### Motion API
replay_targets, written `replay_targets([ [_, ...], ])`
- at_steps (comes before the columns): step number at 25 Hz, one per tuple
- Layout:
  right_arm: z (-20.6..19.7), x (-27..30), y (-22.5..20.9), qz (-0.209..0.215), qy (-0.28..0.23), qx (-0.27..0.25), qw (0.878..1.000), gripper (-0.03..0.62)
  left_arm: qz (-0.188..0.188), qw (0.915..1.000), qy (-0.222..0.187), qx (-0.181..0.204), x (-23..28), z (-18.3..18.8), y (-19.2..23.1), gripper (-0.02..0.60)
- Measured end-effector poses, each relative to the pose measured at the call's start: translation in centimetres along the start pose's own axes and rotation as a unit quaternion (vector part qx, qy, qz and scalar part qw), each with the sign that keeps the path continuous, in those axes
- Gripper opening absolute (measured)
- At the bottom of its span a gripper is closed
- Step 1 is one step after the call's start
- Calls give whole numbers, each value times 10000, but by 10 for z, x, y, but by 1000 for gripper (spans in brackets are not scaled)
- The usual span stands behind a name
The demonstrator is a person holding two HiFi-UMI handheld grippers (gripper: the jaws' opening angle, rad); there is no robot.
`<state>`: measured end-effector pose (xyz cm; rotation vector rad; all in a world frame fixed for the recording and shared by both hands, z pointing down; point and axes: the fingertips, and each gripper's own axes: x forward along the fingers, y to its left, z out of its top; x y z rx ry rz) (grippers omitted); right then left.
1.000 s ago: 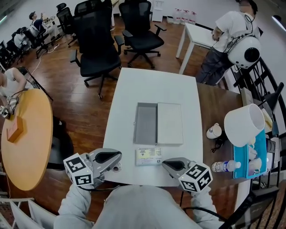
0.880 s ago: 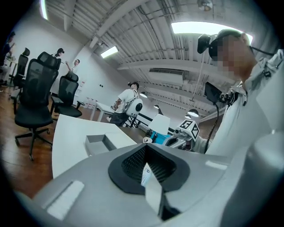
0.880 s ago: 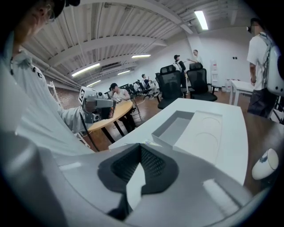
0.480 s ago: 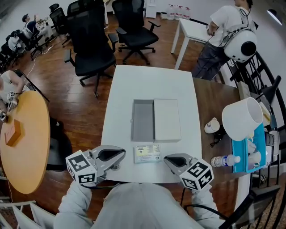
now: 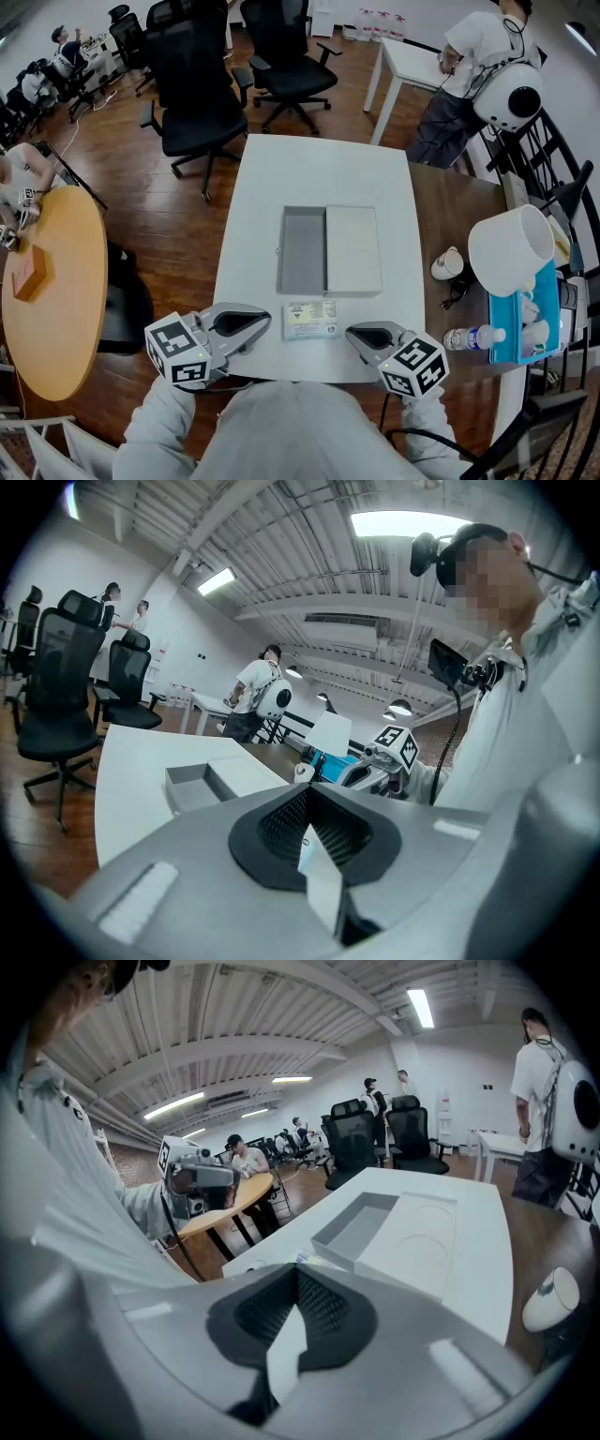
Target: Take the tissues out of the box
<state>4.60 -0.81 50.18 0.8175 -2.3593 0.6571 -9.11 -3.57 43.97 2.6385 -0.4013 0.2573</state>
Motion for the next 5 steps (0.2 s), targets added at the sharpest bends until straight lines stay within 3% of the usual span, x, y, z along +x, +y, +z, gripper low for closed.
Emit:
replay_targets([
  [5, -3, -1, 0, -10, 17, 39, 10000, 2, -24, 10000, 75, 6, 3, -3, -3, 15],
])
